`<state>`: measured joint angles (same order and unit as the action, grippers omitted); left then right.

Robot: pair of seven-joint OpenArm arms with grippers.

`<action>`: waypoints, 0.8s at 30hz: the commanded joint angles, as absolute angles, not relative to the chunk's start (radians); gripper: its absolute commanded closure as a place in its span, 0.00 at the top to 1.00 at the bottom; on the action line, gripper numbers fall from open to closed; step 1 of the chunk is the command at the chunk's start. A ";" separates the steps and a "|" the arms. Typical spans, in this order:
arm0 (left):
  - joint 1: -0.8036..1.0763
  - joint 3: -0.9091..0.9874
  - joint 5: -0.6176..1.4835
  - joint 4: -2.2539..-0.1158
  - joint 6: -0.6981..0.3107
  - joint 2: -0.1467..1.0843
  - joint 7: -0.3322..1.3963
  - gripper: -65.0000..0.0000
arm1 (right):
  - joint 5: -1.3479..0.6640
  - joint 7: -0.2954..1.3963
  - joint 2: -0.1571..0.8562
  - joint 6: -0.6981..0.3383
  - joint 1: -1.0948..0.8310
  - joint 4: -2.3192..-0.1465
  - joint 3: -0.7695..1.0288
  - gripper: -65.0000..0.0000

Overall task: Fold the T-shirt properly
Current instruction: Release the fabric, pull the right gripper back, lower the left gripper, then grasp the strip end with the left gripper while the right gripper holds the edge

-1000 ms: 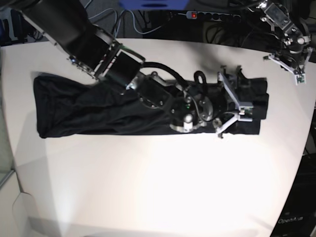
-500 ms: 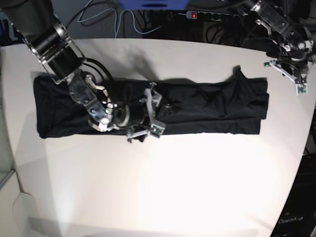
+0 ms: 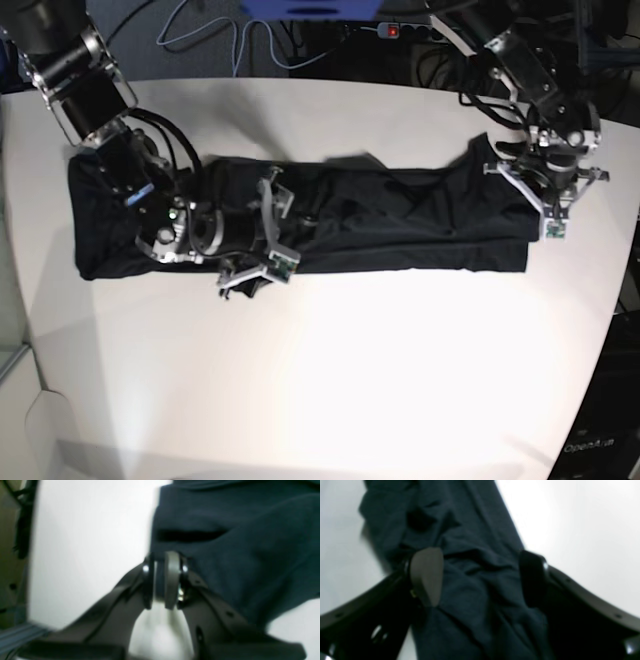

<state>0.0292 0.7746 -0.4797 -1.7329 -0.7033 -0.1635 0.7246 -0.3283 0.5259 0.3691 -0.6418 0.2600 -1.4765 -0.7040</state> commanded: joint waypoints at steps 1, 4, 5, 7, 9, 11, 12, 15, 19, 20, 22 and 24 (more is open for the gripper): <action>0.015 0.759 -0.470 -1.744 -0.698 -0.157 0.728 0.12 | -0.343 0.516 0.380 -0.641 0.277 -1.508 -0.680 0.72; 0.015 0.711 -0.463 -1.721 -0.698 -0.157 0.771 0.12 | -0.343 0.521 0.410 -0.641 0.257 -1.518 -0.641 0.72; 0.013 0.697 -0.463 -1.713 -0.698 -0.157 0.771 0.12 | -0.343 0.519 0.410 -0.641 0.255 -1.517 -0.630 0.72; 0.013 0.679 -0.467 -1.705 -0.698 -0.157 0.771 0.12 | -0.343 0.522 0.430 -0.642 0.252 -1.517 -0.611 0.72; 0.013 0.674 -0.467 -1.701 -0.698 -0.157 0.771 0.12 | -0.343 0.524 0.438 -0.642 0.251 -1.517 -0.610 0.72; 0.013 0.674 -0.464 -1.701 -0.698 -0.157 0.771 0.12 | -0.343 0.524 0.443 -0.645 0.251 -1.517 -0.608 0.72; 0.013 0.676 -0.466 -1.701 -0.698 -0.157 0.771 0.13 | -0.343 0.526 0.443 -0.645 0.251 -1.517 -0.608 0.72; 0.013 0.676 -0.469 -1.701 -0.698 -0.157 0.774 0.15 | -0.343 0.521 0.443 -0.645 0.237 -1.517 -0.608 0.72; 0.015 0.688 -0.469 -1.712 -0.698 -0.157 0.777 0.44 | -0.343 0.519 0.440 -0.645 0.234 -1.517 -0.608 0.72; 0.015 0.705 -0.467 -1.712 -0.698 -0.157 0.773 0.52 | -0.343 0.519 0.440 -0.645 0.236 -1.517 -0.608 0.72; 0.015 0.730 -0.463 -1.710 -0.698 -0.157 0.771 0.61 | -0.343 0.519 0.440 -0.645 0.237 -1.517 -0.608 0.72; 0.015 0.740 -0.463 -1.701 -0.698 -0.157 0.769 0.60 | -0.343 0.518 0.440 -0.645 0.237 -1.517 -0.608 0.72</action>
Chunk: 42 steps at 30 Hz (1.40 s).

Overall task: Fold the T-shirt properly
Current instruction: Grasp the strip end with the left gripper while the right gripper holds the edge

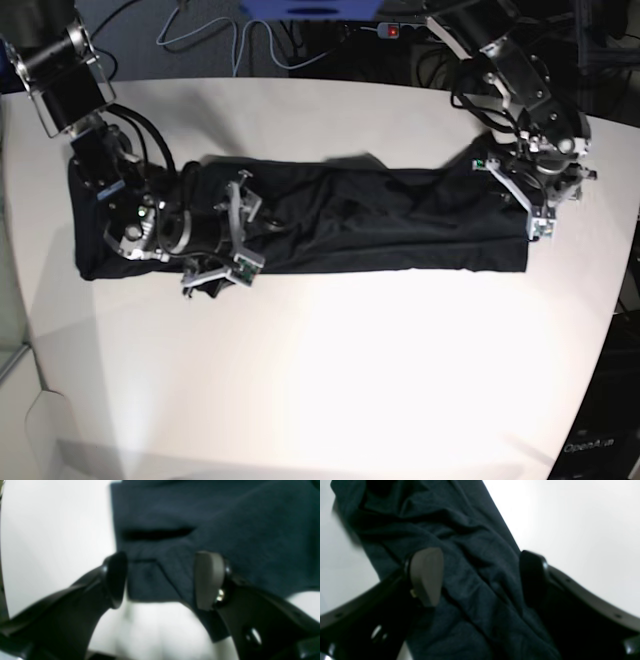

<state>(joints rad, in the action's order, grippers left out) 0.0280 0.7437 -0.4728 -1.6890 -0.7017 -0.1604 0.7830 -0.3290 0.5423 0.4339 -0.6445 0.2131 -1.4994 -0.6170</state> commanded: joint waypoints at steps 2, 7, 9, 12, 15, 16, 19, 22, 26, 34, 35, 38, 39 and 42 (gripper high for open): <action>0.015 0.740 -0.461 -1.701 -0.698 -0.157 0.769 0.55 | -0.343 0.518 0.438 -0.645 0.239 -1.517 -0.608 0.72; 0.012 0.734 -0.461 -1.693 -0.698 -0.157 0.769 0.51 | -0.343 0.518 0.438 -0.645 0.234 -1.517 -0.608 0.72; -0.002 0.734 -0.461 -1.659 -0.698 -0.157 0.769 0.51 | -0.343 0.518 0.438 -0.645 0.234 -1.517 -0.608 0.72; -0.008 0.739 -0.461 -1.593 -0.698 -0.157 0.769 0.51 | -0.343 0.521 0.438 -0.645 0.232 -1.517 -0.608 0.72; -0.021 0.739 -0.461 -1.552 -0.698 -0.157 0.768 0.51 | -0.343 0.522 0.438 -0.645 0.231 -1.517 -0.608 0.72; -0.021 0.739 -0.461 -1.549 -0.698 -0.157 0.763 0.51 | -0.343 0.524 0.438 -0.645 0.231 -1.517 -0.608 0.72; -0.021 0.739 -0.463 -1.549 -0.698 -0.157 0.740 0.43 | -0.343 0.521 0.440 -0.645 0.217 -1.517 -0.608 0.72; -0.021 0.739 -0.466 -1.549 -0.698 -0.157 0.743 0.27 | -0.343 0.519 0.440 -0.645 0.213 -1.517 -0.608 0.72; -0.021 0.739 -0.469 -1.549 -0.698 -0.157 0.743 0.13 | -0.343 0.519 0.440 -0.645 0.213 -1.517 -0.608 0.72; -0.021 0.739 -0.469 -1.550 -0.698 -0.157 0.746 0.12 | -0.343 0.522 0.440 -0.645 0.213 -1.517 -0.611 0.72; -0.021 0.739 -0.469 -1.550 -0.698 -0.157 0.746 0.12 | -0.343 0.522 0.440 -0.645 0.213 -1.517 -0.613 0.72; -0.021 0.739 -0.469 -1.550 -0.698 -0.157 0.748 0.12 | -0.343 0.522 0.438 -0.645 0.213 -1.517 -0.613 0.72; -0.021 0.739 -0.469 -1.552 -0.698 -0.157 0.748 0.12 | -0.343 0.522 0.438 -0.645 0.213 -1.517 -0.613 0.72; -0.016 0.739 -0.469 -1.583 -0.698 -0.157 0.754 0.12 | -0.343 0.522 0.438 -0.645 0.213 -1.517 -0.613 0.72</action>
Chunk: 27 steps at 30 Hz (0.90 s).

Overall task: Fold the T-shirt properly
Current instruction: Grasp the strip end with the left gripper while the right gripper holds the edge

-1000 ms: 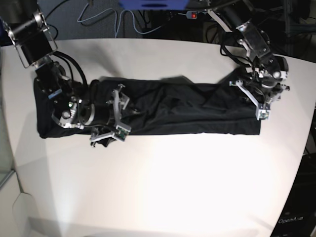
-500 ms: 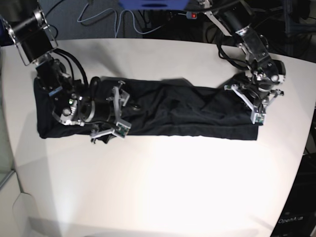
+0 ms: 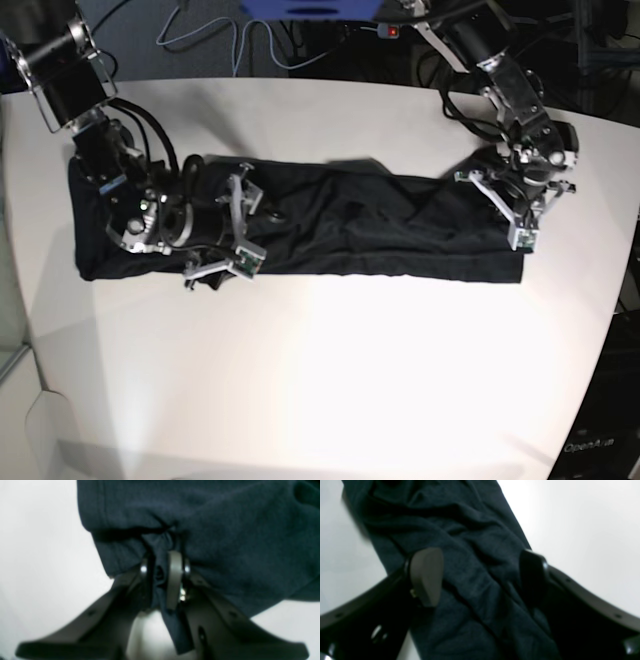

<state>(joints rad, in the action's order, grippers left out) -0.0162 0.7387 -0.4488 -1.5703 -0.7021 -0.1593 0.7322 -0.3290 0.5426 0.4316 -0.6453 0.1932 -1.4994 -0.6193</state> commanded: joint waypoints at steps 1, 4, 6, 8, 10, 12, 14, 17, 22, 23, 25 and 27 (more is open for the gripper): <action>-0.015 0.740 -0.466 -1.607 -0.698 -0.157 0.754 0.12 | -0.343 0.522 0.438 -0.645 0.213 -1.517 -0.613 0.72; -0.013 0.740 -0.464 -1.664 -0.698 -0.157 0.754 0.12 | -0.343 0.524 0.438 -0.645 0.213 -1.517 -0.613 0.72; -0.015 0.739 -0.469 -1.679 -0.698 -0.157 0.754 0.12 | -0.343 0.524 0.438 -0.645 0.213 -1.517 -0.613 0.72; -0.018 0.739 -0.470 -1.687 -0.698 -0.157 0.754 0.18 | -0.343 0.524 0.438 -0.645 0.213 -1.517 -0.613 0.72; -0.021 0.739 -0.470 -1.685 -0.698 -0.157 0.754 0.29 | -0.343 0.524 0.438 -0.645 0.211 -1.517 -0.615 0.72; -0.021 0.739 -0.470 -1.682 -0.698 -0.157 0.754 0.42 | -0.343 0.524 0.438 -0.645 0.211 -1.515 -0.615 0.72; -0.021 0.737 -0.464 -1.681 -0.698 -0.157 0.754 0.48 | -0.343 0.524 0.438 -0.645 0.211 -1.515 -0.615 0.72; -0.021 0.736 -0.464 -1.678 -0.698 -0.157 0.754 0.48 | -0.343 0.524 0.438 -0.645 0.211 -1.515 -0.615 0.72; -0.021 0.734 -0.463 -1.675 -0.698 -0.157 0.754 0.48 | -0.343 0.524 0.438 -0.645 0.211 -1.514 -0.615 0.72; -0.021 0.734 -0.463 -1.675 -0.698 -0.157 0.754 0.48 | -0.343 0.524 0.438 -0.645 0.211 -1.514 -0.615 0.72; -0.021 0.734 -0.463 -1.675 -0.698 -0.157 0.754 0.48 | -0.343 0.524 0.438 -0.645 0.211 -1.514 -0.615 0.72; -0.019 0.734 -0.463 -1.676 -0.698 -0.157 0.754 0.48 | -0.343 0.524 0.438 -0.645 0.211 -1.514 -0.615 0.72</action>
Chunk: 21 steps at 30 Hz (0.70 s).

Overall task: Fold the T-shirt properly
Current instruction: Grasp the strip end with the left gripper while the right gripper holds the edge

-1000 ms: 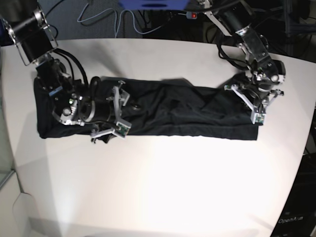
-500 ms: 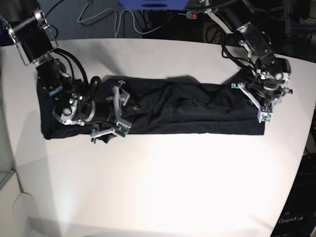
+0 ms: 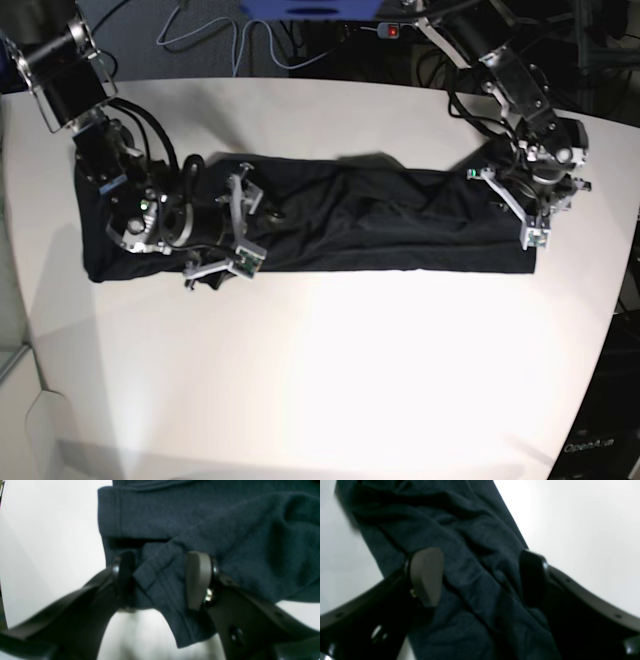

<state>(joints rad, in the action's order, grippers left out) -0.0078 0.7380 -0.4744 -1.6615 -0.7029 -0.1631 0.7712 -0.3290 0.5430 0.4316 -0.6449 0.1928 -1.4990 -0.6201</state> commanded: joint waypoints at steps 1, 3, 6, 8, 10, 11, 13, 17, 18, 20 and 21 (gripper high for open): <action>-0.018 0.734 -0.463 -1.675 -0.698 -0.157 0.754 0.47 | -0.343 0.524 0.438 -0.645 0.211 -1.514 -0.615 0.72; -0.016 0.734 -0.463 -1.675 -0.698 -0.157 0.754 0.47 | -0.343 0.524 0.438 -0.645 0.211 -1.514 -0.615 0.72; -0.015 0.734 -0.463 -1.675 -0.698 -0.157 0.754 0.41 | -0.343 0.522 0.438 -0.645 0.211 -1.514 -0.615 0.72; -0.015 0.733 -0.463 -1.675 -0.698 -0.157 0.754 0.27 | -0.343 0.522 0.438 -0.645 0.211 -1.514 -0.615 0.72; -0.015 0.733 -0.467 -1.675 -0.698 -0.157 0.754 0.14 | -0.343 0.522 0.438 -0.645 0.211 -1.514 -0.615 0.72; -0.015 0.733 -0.469 -1.675 -0.698 -0.157 0.754 0.09 | -0.343 0.521 0.438 -0.645 0.211 -1.514 -0.615 0.72; -0.015 0.733 -0.470 -1.675 -0.698 -0.157 0.754 0.03 | -0.343 0.521 0.438 -0.645 0.211 -1.514 -0.615 0.72; -0.013 0.736 -0.470 -1.684 -0.698 -0.157 0.754 0.03 | -0.343 0.521 0.438 -0.645 0.211 -1.512 -0.615 0.72; -0.013 0.737 -0.470 -1.685 -0.698 -0.157 0.754 0.03 | -0.343 0.521 0.438 -0.645 0.211 -1.512 -0.615 0.72; -0.019 0.740 -0.467 -1.687 -0.698 -0.157 0.754 0.03 | -0.343 0.521 0.438 -0.645 0.211 -1.512 -0.615 0.72; -0.021 0.742 -0.464 -1.687 -0.698 -0.157 0.754 0.03 | -0.343 0.521 0.438 -0.645 0.211 -1.512 -0.615 0.72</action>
